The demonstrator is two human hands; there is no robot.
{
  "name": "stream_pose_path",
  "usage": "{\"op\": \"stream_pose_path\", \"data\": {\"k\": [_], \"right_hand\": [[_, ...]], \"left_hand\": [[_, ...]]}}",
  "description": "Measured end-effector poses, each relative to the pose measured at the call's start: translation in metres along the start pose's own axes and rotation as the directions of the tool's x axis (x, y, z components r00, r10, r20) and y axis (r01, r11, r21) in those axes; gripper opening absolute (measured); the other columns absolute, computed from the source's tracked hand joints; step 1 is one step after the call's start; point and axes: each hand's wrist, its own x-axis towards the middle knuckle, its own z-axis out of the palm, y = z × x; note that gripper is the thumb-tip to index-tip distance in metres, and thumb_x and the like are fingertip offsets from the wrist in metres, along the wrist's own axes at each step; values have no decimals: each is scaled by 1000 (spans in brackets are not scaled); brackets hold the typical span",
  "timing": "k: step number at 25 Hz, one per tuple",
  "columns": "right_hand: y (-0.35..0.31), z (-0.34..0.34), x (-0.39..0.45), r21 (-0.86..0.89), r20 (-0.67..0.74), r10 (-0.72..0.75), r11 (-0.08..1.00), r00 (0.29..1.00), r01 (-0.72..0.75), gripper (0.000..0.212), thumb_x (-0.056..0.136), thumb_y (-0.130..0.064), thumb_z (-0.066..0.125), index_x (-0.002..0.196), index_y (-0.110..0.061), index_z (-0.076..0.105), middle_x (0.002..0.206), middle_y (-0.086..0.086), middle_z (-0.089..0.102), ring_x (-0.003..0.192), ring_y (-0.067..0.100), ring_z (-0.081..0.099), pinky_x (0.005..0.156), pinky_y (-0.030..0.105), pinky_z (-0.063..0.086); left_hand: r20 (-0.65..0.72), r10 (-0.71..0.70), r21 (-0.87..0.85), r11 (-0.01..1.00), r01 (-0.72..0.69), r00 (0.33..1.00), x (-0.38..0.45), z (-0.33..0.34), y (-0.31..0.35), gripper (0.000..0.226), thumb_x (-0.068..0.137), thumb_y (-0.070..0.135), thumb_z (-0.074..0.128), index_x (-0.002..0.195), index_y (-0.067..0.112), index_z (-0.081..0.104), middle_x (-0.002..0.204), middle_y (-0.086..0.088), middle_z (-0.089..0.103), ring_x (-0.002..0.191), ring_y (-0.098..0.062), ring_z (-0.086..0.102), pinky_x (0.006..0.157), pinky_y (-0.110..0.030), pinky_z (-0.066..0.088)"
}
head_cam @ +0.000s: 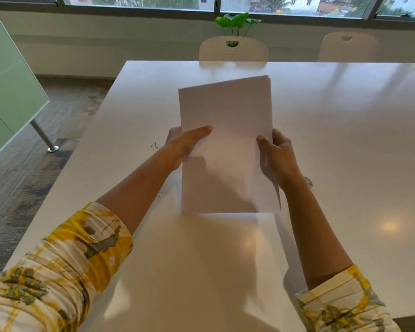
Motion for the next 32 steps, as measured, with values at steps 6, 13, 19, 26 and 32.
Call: {"op": "stream_pose_path", "data": {"k": [6, 13, 19, 26, 32], "right_hand": [[-31, 17, -2, -220, -168, -447, 886, 879, 408, 25, 105, -14, 44, 124, 0, 52, 117, 7, 62, 102, 22, 63, 88, 30, 56], [-13, 9, -2, -72, -172, -391, 920, 904, 384, 31, 105, -16, 44, 132, -2, 38, 130, 12, 55, 108, 20, 62, 91, 37, 57], [28, -2, -2, -12, -110, -219, 976, 969, 219, 34, 106, -20, 40, 137, -7, 43, 125, 10, 60, 105, 21, 66, 88, 38, 58], [39, -14, 19, -171, -142, -150, 977, 978, 125, 34, 105, -34, 40, 128, -13, 53, 118, 6, 66, 100, 21, 68, 88, 38, 59], [39, -23, 57, -444, -162, 6, 892, 987, -78, 42, 103, -30, 50, 137, -6, 52, 132, 12, 62, 118, 31, 59, 100, 36, 49]], "left_hand": [[-1, 300, -234, 927, -292, 954, -11, 5, 54, 24, 85, 26, 78, 102, 28, 61, 100, 6, 69, 87, -14, 69, 66, -21, 58], [64, 361, -80, 931, -356, 930, -16, 11, 42, 37, 90, 34, 72, 121, 24, 56, 113, 1, 66, 100, -20, 66, 83, -31, 58], [125, 280, -28, 960, -279, 952, -12, 24, -6, 48, 81, 29, 82, 123, 21, 60, 100, 11, 64, 90, -10, 62, 65, -15, 55], [132, 176, 140, 971, -194, 976, 3, 32, -32, 56, 84, 37, 78, 131, 11, 61, 104, 2, 65, 86, -8, 60, 74, -25, 50], [147, 37, 215, 974, -68, 988, 22, 41, -28, 49, 88, 29, 75, 131, 9, 61, 113, -3, 67, 87, -16, 63, 76, -30, 49]]}}
